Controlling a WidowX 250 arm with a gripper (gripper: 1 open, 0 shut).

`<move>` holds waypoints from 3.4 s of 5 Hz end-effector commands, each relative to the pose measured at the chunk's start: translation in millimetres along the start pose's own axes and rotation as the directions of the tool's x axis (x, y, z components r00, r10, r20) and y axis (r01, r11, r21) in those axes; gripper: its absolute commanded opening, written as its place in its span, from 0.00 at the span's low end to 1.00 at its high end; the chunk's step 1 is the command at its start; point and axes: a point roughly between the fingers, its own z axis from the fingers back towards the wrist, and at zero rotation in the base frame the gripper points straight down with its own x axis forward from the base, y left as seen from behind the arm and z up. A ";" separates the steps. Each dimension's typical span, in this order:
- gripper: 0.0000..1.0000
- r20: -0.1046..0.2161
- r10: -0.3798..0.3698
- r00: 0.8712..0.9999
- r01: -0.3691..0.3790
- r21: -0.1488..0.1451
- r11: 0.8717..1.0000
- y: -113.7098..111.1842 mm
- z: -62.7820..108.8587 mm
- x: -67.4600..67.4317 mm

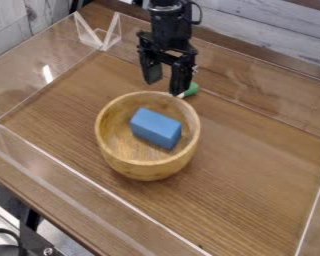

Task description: Put the green marker in the brown bowl

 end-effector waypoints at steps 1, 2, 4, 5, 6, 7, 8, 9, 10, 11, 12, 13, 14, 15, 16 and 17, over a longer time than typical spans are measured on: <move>1.00 0.061 -0.035 0.997 0.034 0.026 0.999 3.7 9.6 15.6; 1.00 0.068 -0.054 0.996 0.052 0.027 0.998 2.2 4.3 23.0; 1.00 0.069 -0.100 0.993 0.098 0.035 0.995 -3.1 0.2 22.2; 1.00 0.069 -0.119 0.991 0.116 0.041 0.992 -6.6 0.8 18.7; 1.00 0.069 -0.134 0.989 0.131 0.044 0.990 -9.2 -0.6 18.1; 1.00 0.070 -0.143 0.987 0.140 0.045 0.989 -11.1 -1.9 19.2; 1.00 0.072 -0.152 0.986 0.149 0.046 0.988 -12.9 -3.0 20.5; 0.00 0.073 -0.160 0.984 0.157 0.046 0.986 -14.7 -4.1 21.9; 0.00 0.071 -0.165 0.984 0.162 0.042 0.986 -16.4 -1.8 22.9; 0.00 0.074 -0.172 0.982 0.169 0.046 0.985 -16.3 2.0 23.5; 0.00 0.075 -0.183 0.980 0.179 0.051 0.982 -14.5 3.5 25.0; 0.00 0.076 -0.193 0.978 0.189 0.056 0.980 -12.7 5.0 26.6; 0.00 0.077 -0.204 0.976 0.199 0.061 0.978 -10.9 6.3 28.2; 0.00 0.081 -0.211 0.974 0.206 0.067 0.976 -9.7 8.7 29.6; 0.00 0.085 -0.218 0.972 0.212 0.071 0.975 -8.4 10.3 31.1; 0.00 0.090 -0.223 0.971 0.217 0.076 0.973 -7.0 12.4 32.4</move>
